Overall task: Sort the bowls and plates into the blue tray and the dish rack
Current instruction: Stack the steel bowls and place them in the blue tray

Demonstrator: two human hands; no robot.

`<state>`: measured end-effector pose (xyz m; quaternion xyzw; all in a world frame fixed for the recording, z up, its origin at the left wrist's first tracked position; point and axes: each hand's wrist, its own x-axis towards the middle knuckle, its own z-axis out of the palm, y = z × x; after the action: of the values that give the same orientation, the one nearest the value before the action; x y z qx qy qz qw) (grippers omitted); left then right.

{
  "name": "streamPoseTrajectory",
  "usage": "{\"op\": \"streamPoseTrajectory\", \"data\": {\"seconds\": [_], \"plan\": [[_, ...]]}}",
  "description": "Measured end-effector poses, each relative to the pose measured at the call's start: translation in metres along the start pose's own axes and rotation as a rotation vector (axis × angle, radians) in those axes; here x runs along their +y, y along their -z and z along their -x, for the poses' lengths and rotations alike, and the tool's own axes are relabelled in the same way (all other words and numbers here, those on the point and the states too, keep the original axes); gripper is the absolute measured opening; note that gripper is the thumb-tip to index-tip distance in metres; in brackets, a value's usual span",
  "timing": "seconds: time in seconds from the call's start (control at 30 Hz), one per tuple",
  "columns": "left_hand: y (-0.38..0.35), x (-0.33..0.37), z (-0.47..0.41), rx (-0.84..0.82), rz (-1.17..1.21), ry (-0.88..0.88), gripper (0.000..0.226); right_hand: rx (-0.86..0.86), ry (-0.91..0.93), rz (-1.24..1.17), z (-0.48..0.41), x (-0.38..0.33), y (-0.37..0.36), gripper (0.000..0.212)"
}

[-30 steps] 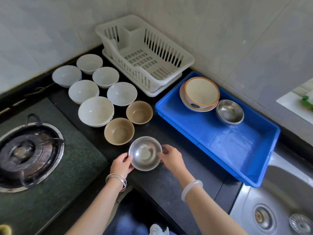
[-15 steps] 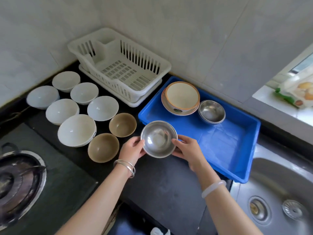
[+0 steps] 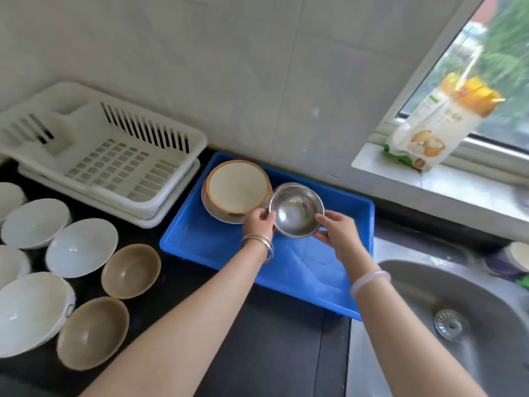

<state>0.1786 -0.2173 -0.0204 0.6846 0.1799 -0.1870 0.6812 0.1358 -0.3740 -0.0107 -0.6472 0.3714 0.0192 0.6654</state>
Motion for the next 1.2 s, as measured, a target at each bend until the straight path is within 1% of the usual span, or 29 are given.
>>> {"op": "streamPoseTrajectory", "data": {"seconds": [0.07,0.13,0.27,0.43,0.6,0.67,0.7,0.77,0.87,0.93,1.0,1.1,1.2], "plan": [[-0.027,0.004,-0.016,0.011,-0.095,-0.015,0.01,0.052,0.002,0.004,-0.025,-0.003,0.011,0.031],[-0.035,0.006,-0.022,0.043,-0.162,-0.033,0.015,0.073,-0.002,0.011,-0.038,-0.004,0.011,0.03],[-0.054,0.007,-0.033,0.069,-0.196,-0.054,0.019,0.11,-0.016,0.037,-0.063,-0.008,0.012,0.027],[-0.062,-0.003,-0.036,0.138,-0.269,-0.102,0.02,0.147,-0.031,0.083,-0.079,-0.003,0.009,0.023],[-0.067,-0.011,-0.037,0.215,-0.287,-0.085,0.022,0.181,0.012,0.139,-0.085,0.002,0.001,0.01],[-0.067,-0.013,-0.038,0.232,-0.281,-0.067,0.03,0.185,0.034,0.193,-0.084,0.006,-0.001,0.013],[-0.067,-0.015,-0.039,0.235,-0.283,-0.055,0.034,0.193,0.056,0.242,-0.084,0.007,-0.002,0.019],[-0.067,-0.019,-0.038,0.226,-0.273,-0.05,0.04,0.22,0.104,0.309,-0.083,0.009,-0.003,0.028],[-0.068,-0.024,-0.035,0.197,-0.23,-0.031,0.045,0.225,0.114,0.249,-0.081,0.014,-0.007,0.038],[-0.067,-0.027,-0.033,0.185,-0.233,-0.003,0.047,0.186,0.079,0.151,-0.08,0.016,-0.01,0.037],[-0.066,-0.027,-0.032,0.175,-0.218,0.014,0.048,0.16,0.071,0.104,-0.078,0.016,-0.01,0.034],[-0.061,-0.027,-0.032,0.128,-0.2,0.01,0.047,0.137,0.081,0.109,-0.075,0.014,-0.006,0.026],[-0.051,-0.024,-0.031,0.039,-0.228,0.004,0.046,0.125,0.064,0.15,-0.067,0.012,-0.004,0.032]]}}
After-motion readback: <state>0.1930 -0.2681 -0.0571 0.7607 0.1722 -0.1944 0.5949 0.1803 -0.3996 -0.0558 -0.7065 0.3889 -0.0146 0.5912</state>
